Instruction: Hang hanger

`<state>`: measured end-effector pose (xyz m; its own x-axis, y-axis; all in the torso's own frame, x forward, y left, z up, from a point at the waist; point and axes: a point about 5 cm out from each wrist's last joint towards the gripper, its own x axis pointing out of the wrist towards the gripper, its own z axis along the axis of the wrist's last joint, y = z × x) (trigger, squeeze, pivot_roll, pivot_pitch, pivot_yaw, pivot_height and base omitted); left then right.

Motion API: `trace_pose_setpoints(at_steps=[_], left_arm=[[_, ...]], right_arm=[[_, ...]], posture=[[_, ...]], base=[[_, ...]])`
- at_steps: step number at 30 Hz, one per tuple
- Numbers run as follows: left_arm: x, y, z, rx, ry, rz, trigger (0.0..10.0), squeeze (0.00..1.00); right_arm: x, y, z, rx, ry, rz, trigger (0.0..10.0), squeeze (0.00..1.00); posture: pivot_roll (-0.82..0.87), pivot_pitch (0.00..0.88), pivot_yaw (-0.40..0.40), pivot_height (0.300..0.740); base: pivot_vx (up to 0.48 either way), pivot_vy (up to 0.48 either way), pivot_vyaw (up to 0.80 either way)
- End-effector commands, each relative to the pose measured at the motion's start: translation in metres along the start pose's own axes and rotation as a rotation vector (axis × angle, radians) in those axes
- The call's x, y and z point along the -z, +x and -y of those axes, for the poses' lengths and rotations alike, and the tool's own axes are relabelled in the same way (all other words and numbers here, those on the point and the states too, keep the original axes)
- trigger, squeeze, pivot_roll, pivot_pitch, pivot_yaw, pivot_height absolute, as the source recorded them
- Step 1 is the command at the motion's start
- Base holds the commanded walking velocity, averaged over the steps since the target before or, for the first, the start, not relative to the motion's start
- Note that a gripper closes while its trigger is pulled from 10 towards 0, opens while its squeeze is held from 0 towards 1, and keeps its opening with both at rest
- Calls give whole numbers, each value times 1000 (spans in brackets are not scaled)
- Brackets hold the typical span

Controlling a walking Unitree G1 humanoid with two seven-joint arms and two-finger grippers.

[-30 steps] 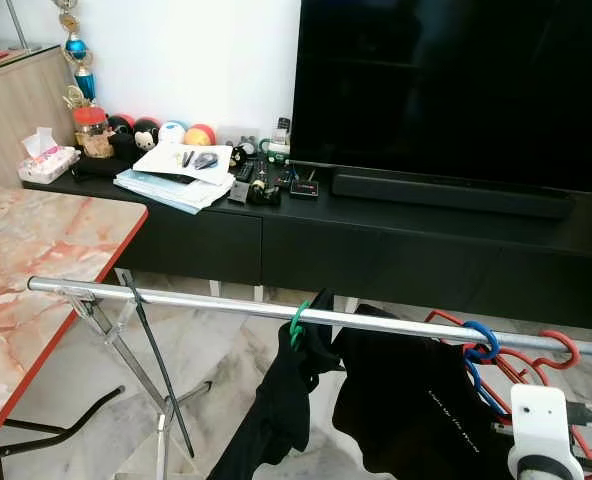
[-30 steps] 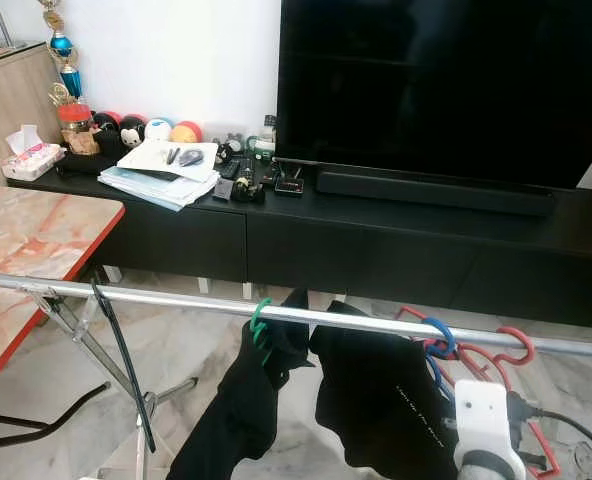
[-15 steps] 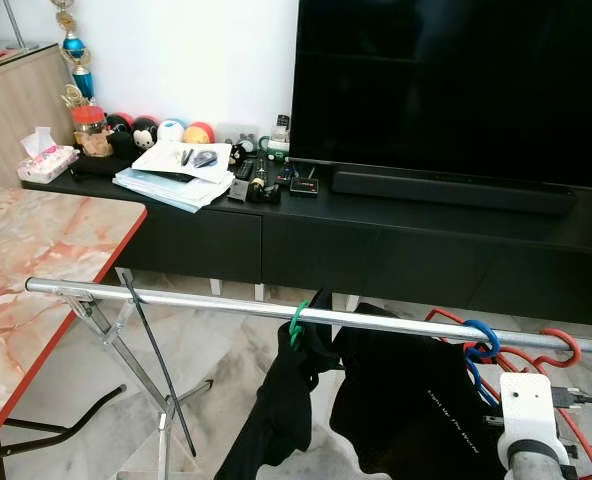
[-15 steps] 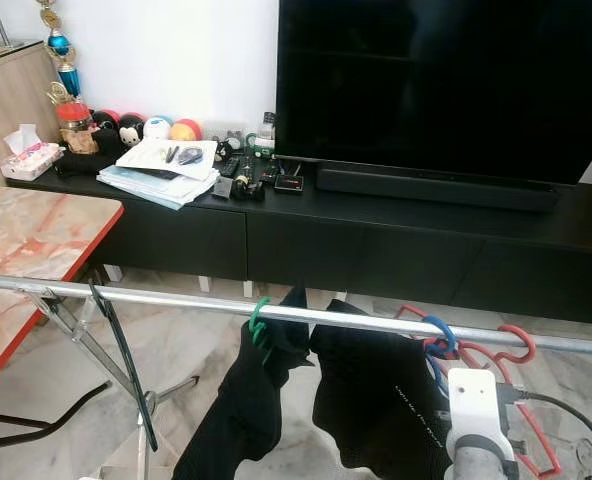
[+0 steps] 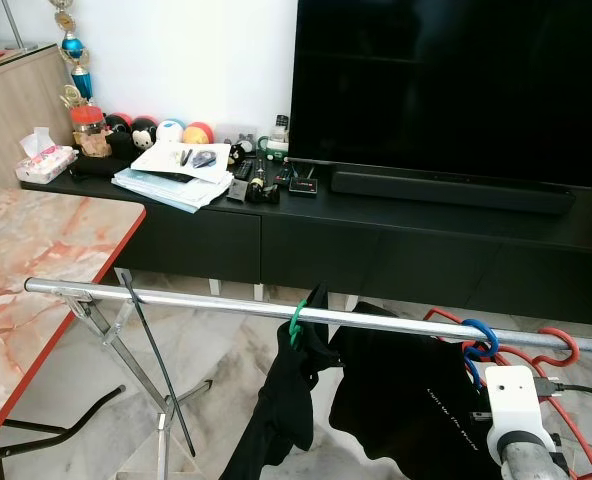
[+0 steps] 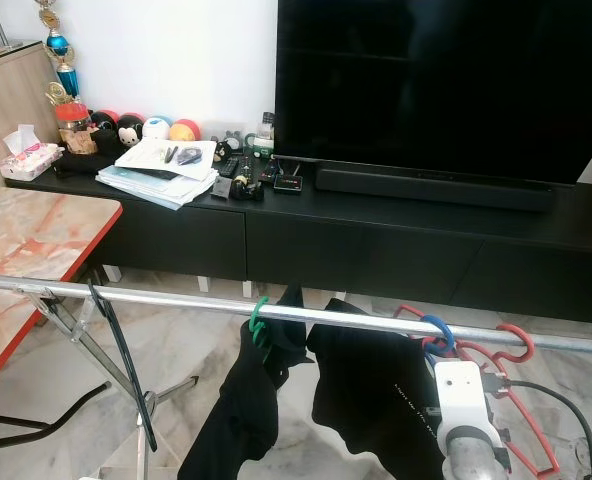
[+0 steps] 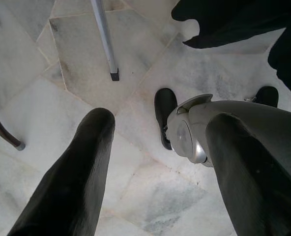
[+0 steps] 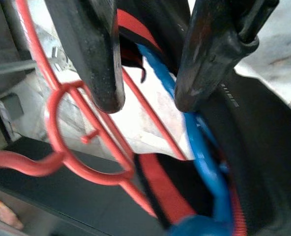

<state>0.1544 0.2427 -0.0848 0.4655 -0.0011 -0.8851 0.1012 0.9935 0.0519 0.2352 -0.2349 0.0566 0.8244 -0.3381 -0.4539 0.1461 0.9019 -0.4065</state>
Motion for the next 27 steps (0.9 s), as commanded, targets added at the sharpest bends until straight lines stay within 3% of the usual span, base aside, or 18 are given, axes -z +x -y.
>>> trace_pose_setpoints(at_steps=[1, 16, 22, 27], left_arm=[[5, -1, -2, 0, -2, -22, 10000, 0], [4, -1, -1, -2, -9, -20, 10000, 0], [4, -1, -1, -4, -11, -18, 10000, 0], [4, -1, -1, -7, -12, -18, 10000, 0]], right_arm=[[1, 2, 0, -10, -17, -3, 10000, 0], [-7, 21, -3, -18, -31, 7, 10000, 0], [-11, 31, -10, -62, 40, -1, 10000, 0], [-14, 38, -18, -125, 161, -25, 10000, 0]], posture=[[141, 3, -43, 740], [145, 7, -44, 740], [152, 4, -45, 740], [156, 4, -43, 740]], base=[[0, 0, 0], [0, 0, 0], [0, 0, 0], [0, 0, 0]])
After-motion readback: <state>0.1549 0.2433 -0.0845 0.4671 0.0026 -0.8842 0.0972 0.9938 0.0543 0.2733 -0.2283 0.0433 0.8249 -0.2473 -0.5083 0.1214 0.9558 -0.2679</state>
